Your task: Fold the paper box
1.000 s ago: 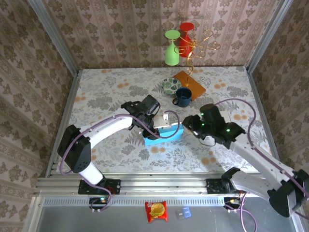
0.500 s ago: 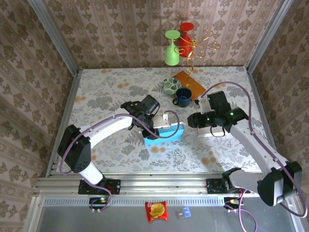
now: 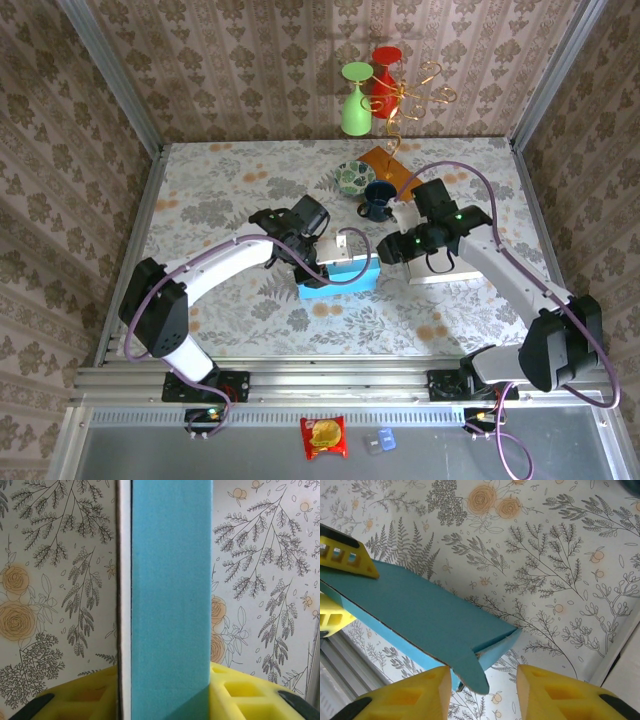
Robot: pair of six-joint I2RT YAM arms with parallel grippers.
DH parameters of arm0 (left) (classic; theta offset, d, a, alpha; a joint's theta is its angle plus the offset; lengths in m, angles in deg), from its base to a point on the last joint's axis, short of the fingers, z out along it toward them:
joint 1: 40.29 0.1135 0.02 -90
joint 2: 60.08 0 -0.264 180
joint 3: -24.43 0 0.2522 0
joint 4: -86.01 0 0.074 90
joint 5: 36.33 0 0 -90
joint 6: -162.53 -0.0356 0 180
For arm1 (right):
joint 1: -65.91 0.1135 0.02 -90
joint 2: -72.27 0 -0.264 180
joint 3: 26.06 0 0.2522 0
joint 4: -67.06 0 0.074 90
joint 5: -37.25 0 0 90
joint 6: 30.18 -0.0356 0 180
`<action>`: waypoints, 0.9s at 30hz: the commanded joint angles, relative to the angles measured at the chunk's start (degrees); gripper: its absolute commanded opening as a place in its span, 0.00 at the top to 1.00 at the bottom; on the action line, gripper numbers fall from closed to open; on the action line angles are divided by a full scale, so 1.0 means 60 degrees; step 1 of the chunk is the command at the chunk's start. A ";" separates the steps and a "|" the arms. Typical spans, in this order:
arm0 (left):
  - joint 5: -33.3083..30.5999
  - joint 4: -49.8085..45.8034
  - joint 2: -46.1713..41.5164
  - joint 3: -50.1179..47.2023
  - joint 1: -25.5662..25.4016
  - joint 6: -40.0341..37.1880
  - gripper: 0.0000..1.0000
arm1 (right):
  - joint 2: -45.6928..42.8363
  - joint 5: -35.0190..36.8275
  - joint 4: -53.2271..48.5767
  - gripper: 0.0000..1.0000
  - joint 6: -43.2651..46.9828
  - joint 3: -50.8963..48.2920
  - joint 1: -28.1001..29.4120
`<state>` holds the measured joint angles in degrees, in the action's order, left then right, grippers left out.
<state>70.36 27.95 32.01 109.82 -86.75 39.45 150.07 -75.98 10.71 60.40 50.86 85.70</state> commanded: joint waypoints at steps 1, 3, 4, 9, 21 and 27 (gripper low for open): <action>0.0191 -0.0172 -0.0133 -0.0052 0.0055 -0.0217 0.61 | 0.0091 -0.0202 -0.0299 0.64 0.0270 0.0352 0.0145; 0.0203 -0.0176 -0.0115 -0.0045 0.0054 -0.0230 0.61 | 0.0150 -0.0073 -0.0339 0.67 0.0258 0.0361 0.0177; 0.0214 -0.0176 -0.0106 -0.0045 0.0052 -0.0237 0.61 | 0.0172 -0.0091 -0.0343 0.69 0.0248 0.0372 0.0184; 0.0207 -0.0231 -0.0082 -0.0006 0.0078 -0.0254 0.61 | 0.0073 0.0013 -0.0402 0.71 0.0211 0.0362 0.0203; 0.0266 -0.0279 0.0018 0.0102 0.0072 -0.0264 0.61 | -0.0092 0.0385 -0.0266 0.72 0.0013 0.0106 0.0327; 0.0266 -0.0308 0.0068 0.0164 0.0067 -0.0283 0.61 | -0.0056 0.0527 -0.0271 0.74 -0.0007 0.0124 0.0363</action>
<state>70.42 27.86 32.01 109.82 -86.71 39.27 150.39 -74.27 10.14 60.90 51.41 87.38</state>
